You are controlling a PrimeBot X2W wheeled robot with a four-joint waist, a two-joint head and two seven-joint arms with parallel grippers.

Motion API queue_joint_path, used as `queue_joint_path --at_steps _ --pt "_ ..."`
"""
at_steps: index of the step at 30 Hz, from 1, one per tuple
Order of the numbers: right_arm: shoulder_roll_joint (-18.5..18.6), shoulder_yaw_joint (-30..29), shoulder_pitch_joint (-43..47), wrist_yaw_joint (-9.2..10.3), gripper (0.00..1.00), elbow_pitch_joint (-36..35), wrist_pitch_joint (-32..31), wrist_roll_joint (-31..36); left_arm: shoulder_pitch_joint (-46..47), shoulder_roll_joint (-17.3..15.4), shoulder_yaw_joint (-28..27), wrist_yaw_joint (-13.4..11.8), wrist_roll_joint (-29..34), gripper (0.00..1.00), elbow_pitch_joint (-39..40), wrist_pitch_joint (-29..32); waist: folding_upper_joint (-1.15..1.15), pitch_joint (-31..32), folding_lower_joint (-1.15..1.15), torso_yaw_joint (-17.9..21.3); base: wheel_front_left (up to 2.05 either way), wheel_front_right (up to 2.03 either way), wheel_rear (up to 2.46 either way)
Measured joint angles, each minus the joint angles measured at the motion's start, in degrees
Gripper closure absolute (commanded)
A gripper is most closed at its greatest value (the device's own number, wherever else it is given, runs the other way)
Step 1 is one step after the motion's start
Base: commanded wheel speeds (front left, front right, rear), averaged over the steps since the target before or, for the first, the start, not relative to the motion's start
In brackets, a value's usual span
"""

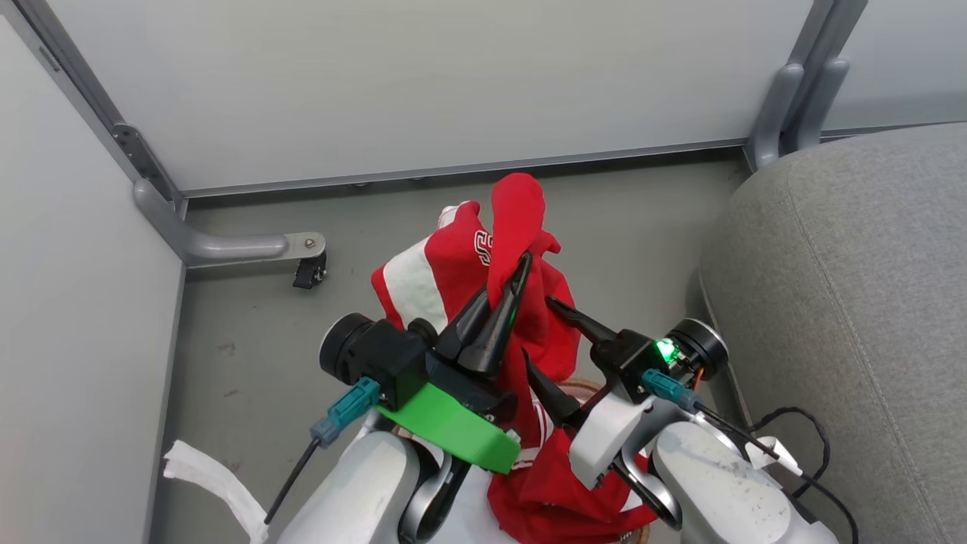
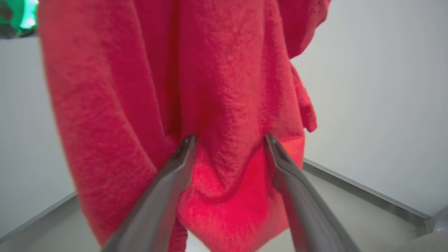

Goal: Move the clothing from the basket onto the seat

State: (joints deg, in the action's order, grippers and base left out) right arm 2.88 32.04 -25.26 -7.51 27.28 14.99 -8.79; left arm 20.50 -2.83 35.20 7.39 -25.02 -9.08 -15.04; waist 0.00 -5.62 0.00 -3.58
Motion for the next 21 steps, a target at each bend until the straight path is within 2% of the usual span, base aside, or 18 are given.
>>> queue_joint_path --at_steps 1,2,4,12,21 --pt "-0.02 0.15 -0.29 0.00 0.23 0.36 0.01 -0.37 0.11 -0.01 0.29 0.00 -0.02 1.00 0.07 0.00 0.00 -0.01 0.00 -0.25 0.00 0.00 0.00" --pt "-0.04 0.32 -0.48 0.00 0.36 0.94 0.01 -0.76 0.15 -0.01 0.60 0.00 -0.09 1.00 0.12 0.00 0.00 -0.02 0.00 -0.51 0.00 0.00 0.00" --pt "-0.04 0.88 -0.80 0.00 1.00 2.15 0.01 -1.60 0.19 -0.02 1.10 0.00 -0.32 1.00 0.23 0.00 0.00 -0.03 0.00 -0.95 0.00 0.00 0.00" --pt "-0.05 3.07 -2.20 0.00 1.00 6.03 0.03 -4.98 0.31 -0.02 1.21 0.00 -0.48 1.00 0.18 0.01 0.00 -0.30 0.00 -1.81 0.00 0.00 0.00" --pt "-0.07 3.37 -2.20 0.00 1.00 6.24 0.11 -6.19 0.31 -0.03 0.30 0.01 -0.35 1.00 0.01 0.00 0.00 -0.28 0.00 -0.92 0.00 0.00 0.00"
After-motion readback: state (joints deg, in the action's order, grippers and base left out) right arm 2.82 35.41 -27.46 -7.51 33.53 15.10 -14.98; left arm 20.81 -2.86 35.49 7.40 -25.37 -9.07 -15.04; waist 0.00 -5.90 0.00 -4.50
